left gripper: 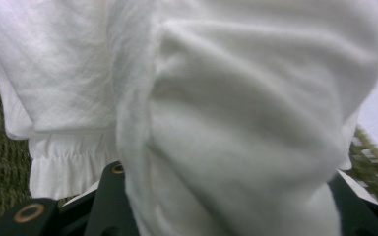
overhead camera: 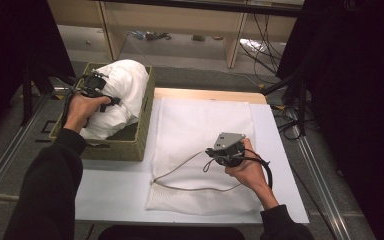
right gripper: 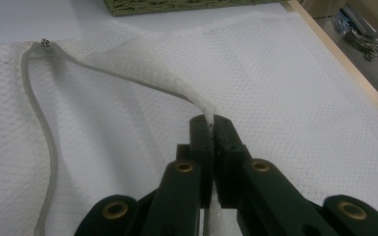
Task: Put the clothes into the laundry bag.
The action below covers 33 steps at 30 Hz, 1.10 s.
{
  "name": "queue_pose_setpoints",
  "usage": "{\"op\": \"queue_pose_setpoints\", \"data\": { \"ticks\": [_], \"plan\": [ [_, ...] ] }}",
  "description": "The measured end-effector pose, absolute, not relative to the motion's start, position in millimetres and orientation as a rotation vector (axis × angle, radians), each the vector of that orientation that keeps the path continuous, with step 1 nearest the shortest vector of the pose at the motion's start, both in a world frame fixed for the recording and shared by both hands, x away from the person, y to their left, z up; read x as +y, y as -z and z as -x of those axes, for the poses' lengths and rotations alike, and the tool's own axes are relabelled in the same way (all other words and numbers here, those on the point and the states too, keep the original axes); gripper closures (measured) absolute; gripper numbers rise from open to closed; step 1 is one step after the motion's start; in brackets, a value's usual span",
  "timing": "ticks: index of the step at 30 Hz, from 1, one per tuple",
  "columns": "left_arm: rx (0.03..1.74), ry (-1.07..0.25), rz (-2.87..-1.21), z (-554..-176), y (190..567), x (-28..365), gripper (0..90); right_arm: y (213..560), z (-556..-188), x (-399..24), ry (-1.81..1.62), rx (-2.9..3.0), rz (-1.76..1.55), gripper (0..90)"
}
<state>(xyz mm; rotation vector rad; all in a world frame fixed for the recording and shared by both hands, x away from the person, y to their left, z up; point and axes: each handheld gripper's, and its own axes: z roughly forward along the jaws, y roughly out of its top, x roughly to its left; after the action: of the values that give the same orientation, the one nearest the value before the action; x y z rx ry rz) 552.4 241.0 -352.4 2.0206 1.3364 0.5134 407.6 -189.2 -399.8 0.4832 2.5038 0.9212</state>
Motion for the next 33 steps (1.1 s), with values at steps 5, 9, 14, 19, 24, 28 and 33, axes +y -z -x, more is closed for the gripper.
{"op": "queue_pose_setpoints", "data": {
  "ticks": [5,9,14,19,24,28,33],
  "plan": [
    [1.324,-0.527,-1.987,-542,330,247,54.4,399,-409,-190,-0.916,2.504,-0.460,89.3],
    [1.276,-0.536,-1.985,-526,311,251,54.3,399,-410,-190,-0.934,2.488,-0.478,89.3],
    [1.168,-0.469,-1.989,-493,289,246,54.1,396,-413,-191,-0.939,2.486,-0.484,89.3],
    [1.009,-0.484,-2.014,-446,274,228,53.9,392,-417,-191,-0.942,2.468,-0.440,89.2],
    [0.898,-0.428,-1.996,-403,269,211,54.1,387,-419,-191,-0.951,2.454,-0.456,89.3],
    [0.853,-0.351,-1.976,-379,276,203,54.1,387,-420,-192,-0.959,2.454,-0.480,89.3],
    [0.800,-0.370,-1.997,-353,292,196,54.1,387,-420,-194,-0.951,2.451,-0.496,89.3]
  ]
}}
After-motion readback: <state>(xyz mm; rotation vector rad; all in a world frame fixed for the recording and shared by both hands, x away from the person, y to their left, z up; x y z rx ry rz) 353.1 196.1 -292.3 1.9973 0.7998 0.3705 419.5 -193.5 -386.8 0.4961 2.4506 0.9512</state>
